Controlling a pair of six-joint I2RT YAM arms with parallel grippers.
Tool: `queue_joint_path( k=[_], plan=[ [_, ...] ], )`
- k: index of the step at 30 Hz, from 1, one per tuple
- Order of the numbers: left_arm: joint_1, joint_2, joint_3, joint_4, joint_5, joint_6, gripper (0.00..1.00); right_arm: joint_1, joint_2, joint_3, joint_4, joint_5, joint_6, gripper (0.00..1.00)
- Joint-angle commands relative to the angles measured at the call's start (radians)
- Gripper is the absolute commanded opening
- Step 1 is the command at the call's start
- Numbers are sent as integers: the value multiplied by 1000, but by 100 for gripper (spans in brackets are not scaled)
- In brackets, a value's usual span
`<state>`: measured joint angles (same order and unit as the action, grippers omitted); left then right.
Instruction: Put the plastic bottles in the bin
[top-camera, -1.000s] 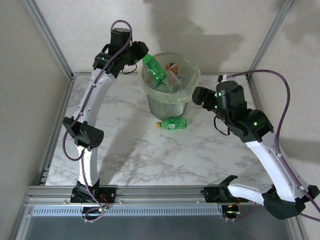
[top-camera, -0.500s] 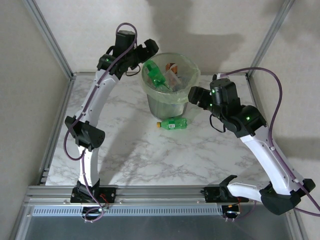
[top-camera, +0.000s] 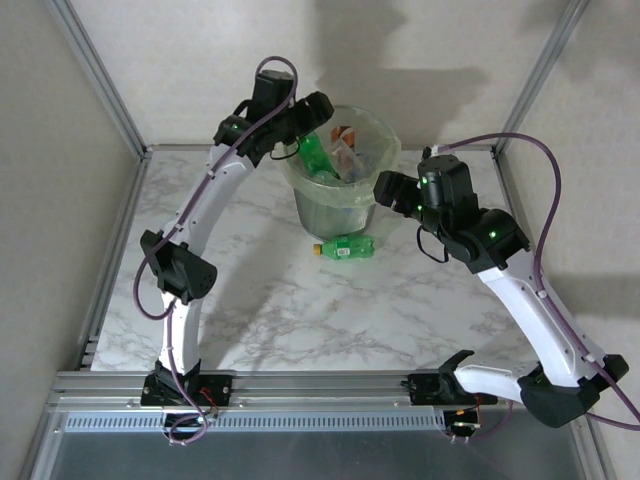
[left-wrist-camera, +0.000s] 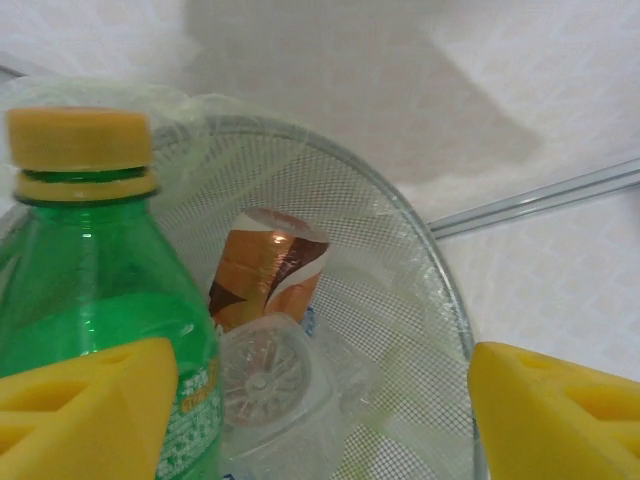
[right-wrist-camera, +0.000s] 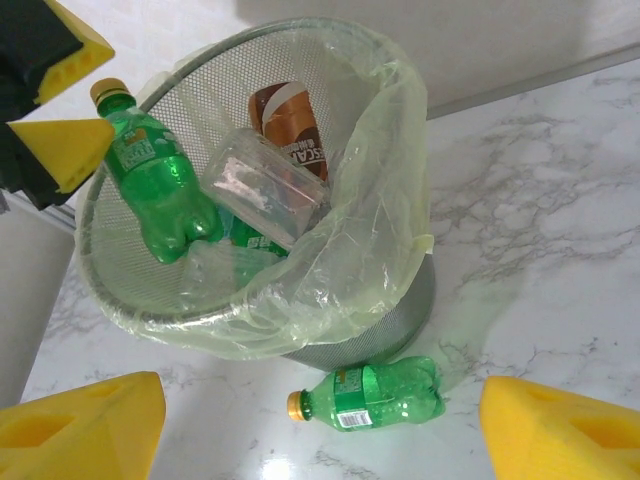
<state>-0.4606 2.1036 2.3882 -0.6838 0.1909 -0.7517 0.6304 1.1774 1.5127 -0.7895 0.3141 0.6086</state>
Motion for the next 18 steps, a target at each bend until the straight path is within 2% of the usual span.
queue_joint_path(
  k=[1,9,14,18],
  plan=[
    [4,23,-14,15,19,-4,75,-8,-7,19,6,14,-18,82],
    [-21,91,-1,89,119,-34,72,-9,-10,24,-14,17,-18,82],
    [-20,89,45,115,186,-18,78,-9,-12,16,-7,17,-21,82],
    [-2,33,65,135,181,-1,81,-9,0,21,8,9,-25,82]
  ],
)
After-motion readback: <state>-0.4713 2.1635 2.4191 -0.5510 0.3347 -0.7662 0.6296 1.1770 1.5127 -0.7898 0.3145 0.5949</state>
